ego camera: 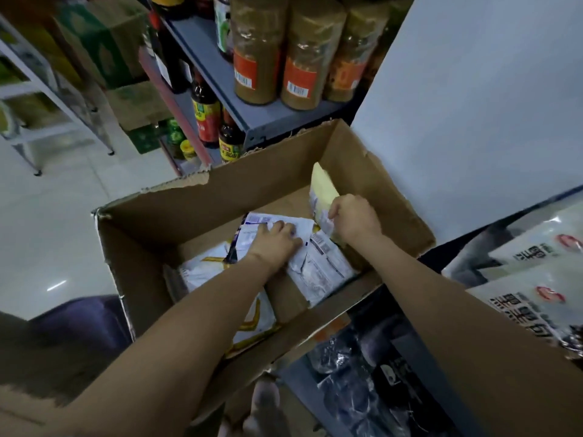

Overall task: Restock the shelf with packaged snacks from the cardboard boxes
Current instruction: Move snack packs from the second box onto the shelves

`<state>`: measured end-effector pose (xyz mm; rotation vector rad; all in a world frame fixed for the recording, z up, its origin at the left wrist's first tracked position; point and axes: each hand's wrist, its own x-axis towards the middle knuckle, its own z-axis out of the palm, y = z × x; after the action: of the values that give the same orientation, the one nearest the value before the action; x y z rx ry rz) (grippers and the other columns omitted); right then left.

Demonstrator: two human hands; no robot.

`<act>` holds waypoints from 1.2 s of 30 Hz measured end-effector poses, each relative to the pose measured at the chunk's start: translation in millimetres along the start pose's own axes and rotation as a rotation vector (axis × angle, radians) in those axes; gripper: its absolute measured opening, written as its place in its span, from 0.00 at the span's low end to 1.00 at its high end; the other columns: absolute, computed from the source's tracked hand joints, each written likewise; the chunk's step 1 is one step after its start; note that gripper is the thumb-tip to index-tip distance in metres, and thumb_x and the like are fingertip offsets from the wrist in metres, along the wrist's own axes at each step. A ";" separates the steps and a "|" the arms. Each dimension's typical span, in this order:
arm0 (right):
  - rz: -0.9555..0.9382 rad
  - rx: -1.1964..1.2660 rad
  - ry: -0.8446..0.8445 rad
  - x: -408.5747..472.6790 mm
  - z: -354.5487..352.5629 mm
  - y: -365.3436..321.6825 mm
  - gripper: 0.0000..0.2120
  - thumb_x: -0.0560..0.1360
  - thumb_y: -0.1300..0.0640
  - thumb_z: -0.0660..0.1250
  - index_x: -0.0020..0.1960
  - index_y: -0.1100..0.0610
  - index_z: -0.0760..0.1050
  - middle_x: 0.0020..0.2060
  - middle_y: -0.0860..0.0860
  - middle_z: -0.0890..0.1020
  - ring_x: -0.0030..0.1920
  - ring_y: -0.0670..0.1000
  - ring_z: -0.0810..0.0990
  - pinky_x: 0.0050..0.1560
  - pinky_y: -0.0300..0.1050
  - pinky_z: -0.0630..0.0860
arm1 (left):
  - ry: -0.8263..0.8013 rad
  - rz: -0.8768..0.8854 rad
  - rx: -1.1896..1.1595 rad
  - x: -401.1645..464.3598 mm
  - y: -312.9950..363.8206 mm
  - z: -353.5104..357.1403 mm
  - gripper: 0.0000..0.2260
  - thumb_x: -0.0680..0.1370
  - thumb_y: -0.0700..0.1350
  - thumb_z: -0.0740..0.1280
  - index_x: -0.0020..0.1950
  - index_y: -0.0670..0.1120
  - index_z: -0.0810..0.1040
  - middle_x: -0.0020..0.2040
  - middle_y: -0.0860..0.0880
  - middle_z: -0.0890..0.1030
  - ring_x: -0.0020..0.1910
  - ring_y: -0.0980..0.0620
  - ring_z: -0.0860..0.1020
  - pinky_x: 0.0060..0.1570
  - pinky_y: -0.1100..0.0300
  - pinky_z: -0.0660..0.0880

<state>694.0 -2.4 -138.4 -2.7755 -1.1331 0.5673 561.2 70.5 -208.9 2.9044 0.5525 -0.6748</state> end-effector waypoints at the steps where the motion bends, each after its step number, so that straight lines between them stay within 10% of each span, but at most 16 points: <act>1: -0.032 0.067 0.012 -1.0 -1.8 -2.5 0.10 0.75 0.66 0.61 0.50 0.60 0.81 0.53 0.59 0.79 0.53 0.61 0.78 0.52 0.48 0.76 | 0.025 -0.005 -0.031 1.9 -0.9 1.0 0.17 0.79 0.43 0.59 0.68 0.48 0.69 0.71 0.44 0.64 0.71 0.43 0.61 0.65 0.43 0.63; 7: 0.004 0.750 0.150 -27.7 -39.9 -25.4 0.10 0.75 0.66 0.60 0.50 0.58 0.77 0.37 0.45 0.74 0.36 0.44 0.71 0.39 0.34 0.67 | 0.482 -0.355 -0.777 -30.6 -18.8 -43.5 0.05 0.79 0.39 0.59 0.51 0.39 0.71 0.45 0.38 0.78 0.47 0.38 0.77 0.42 0.48 0.71; 12: 0.019 1.250 0.050 -70.0 -85.7 -59.3 0.16 0.71 0.68 0.59 0.49 0.50 0.74 0.56 0.57 0.74 0.55 0.58 0.75 0.55 0.59 0.75 | 0.613 -0.259 -1.177 -83.6 -26.6 -96.3 0.08 0.82 0.42 0.54 0.43 0.44 0.62 0.32 0.49 0.66 0.32 0.50 0.65 0.32 0.56 0.59; 20: -0.132 1.234 0.177 -199.8 -134.8 -95.4 0.08 0.79 0.58 0.58 0.50 0.55 0.76 0.49 0.51 0.79 0.48 0.45 0.77 0.47 0.37 0.76 | 0.822 -0.117 -1.509 -218.9 -6.3 -159.8 0.13 0.83 0.43 0.54 0.40 0.54 0.67 0.40 0.47 0.68 0.37 0.52 0.66 0.38 0.63 0.64; 25: -0.338 0.879 0.296 -322.6 -170.9 -100.5 0.21 0.76 0.59 0.67 0.68 0.56 0.71 0.55 0.56 0.79 0.51 0.47 0.76 0.59 0.45 0.74 | 0.829 -0.003 -1.573 -334.2 18.6 -173.1 0.11 0.81 0.42 0.56 0.39 0.48 0.67 0.41 0.45 0.69 0.40 0.51 0.68 0.43 0.57 0.63; 32: -0.243 0.886 0.424 -504.7 -227.0 -71.0 0.15 0.69 0.47 0.73 0.50 0.54 0.76 0.39 0.43 0.81 0.37 0.38 0.80 0.37 0.31 0.73 | 0.708 0.327 -1.542 -459.1 96.9 -225.4 0.11 0.83 0.38 0.53 0.61 0.47 0.70 0.53 0.59 0.71 0.51 0.64 0.70 0.42 0.76 0.69; 36: -0.113 0.962 0.593 -586.0 -251.5 -33.2 0.19 0.66 0.45 0.75 0.49 0.53 0.74 0.43 0.45 0.82 0.41 0.43 0.81 0.40 0.36 0.76 | 0.659 0.433 -1.495 -492.3 157.8 -254.5 0.06 0.82 0.44 0.58 0.50 0.52 0.73 0.48 0.55 0.75 0.47 0.60 0.72 0.49 0.64 0.69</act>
<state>381.2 -369.4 280.2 -1.8285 -0.6213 0.1601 311.9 -188.2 241.6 1.5806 0.2271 0.5935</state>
